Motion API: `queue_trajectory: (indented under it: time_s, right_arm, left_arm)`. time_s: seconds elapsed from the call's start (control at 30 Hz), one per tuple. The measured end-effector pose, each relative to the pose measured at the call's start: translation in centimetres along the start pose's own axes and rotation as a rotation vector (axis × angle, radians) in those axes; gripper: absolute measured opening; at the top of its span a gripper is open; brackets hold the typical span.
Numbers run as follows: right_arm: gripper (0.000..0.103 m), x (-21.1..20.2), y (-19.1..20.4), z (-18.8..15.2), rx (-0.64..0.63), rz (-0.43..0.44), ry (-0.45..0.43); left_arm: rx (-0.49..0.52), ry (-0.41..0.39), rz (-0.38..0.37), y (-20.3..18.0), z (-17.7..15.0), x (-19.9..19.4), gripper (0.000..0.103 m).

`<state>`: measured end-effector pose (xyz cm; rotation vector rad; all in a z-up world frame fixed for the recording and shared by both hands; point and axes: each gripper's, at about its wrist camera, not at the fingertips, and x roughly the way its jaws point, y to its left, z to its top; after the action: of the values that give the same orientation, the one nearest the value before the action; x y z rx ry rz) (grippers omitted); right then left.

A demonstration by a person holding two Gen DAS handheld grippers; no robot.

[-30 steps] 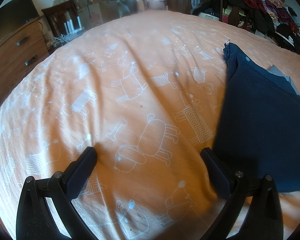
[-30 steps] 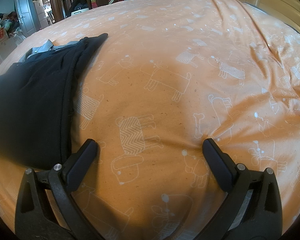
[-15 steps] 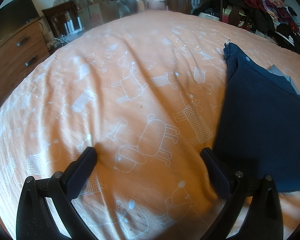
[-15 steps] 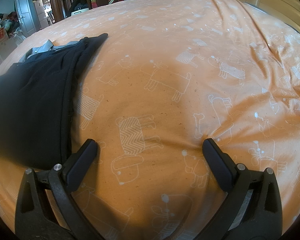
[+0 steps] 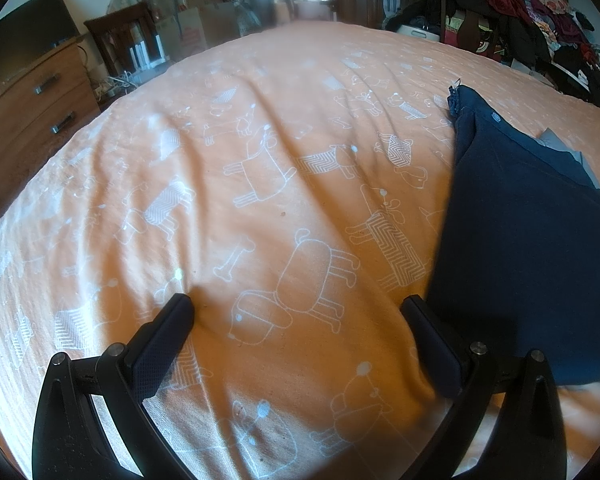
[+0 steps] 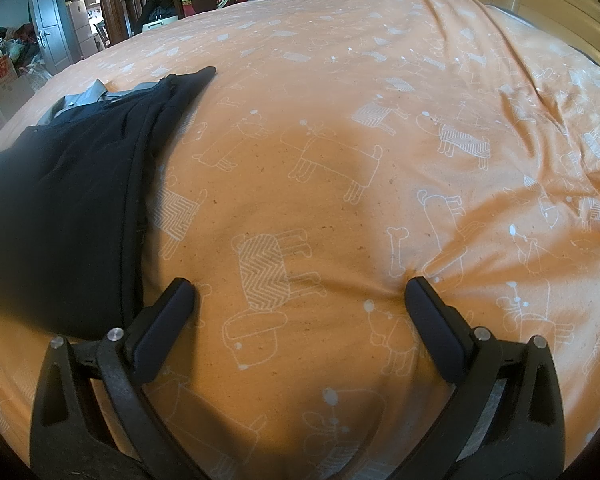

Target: Fold small clothes

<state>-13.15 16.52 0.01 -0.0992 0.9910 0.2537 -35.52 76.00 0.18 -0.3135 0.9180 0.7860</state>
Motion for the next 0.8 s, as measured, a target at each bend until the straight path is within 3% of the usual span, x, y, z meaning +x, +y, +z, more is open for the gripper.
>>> queue_trajectory:
  time_s: [0.8]
  right_arm:
    - [0.103, 0.02, -0.03, 0.01, 0.0, 0.0, 0.0]
  left_arm:
    - [0.002, -0.008, 0.015, 1.05, 0.49, 0.25, 0.103]
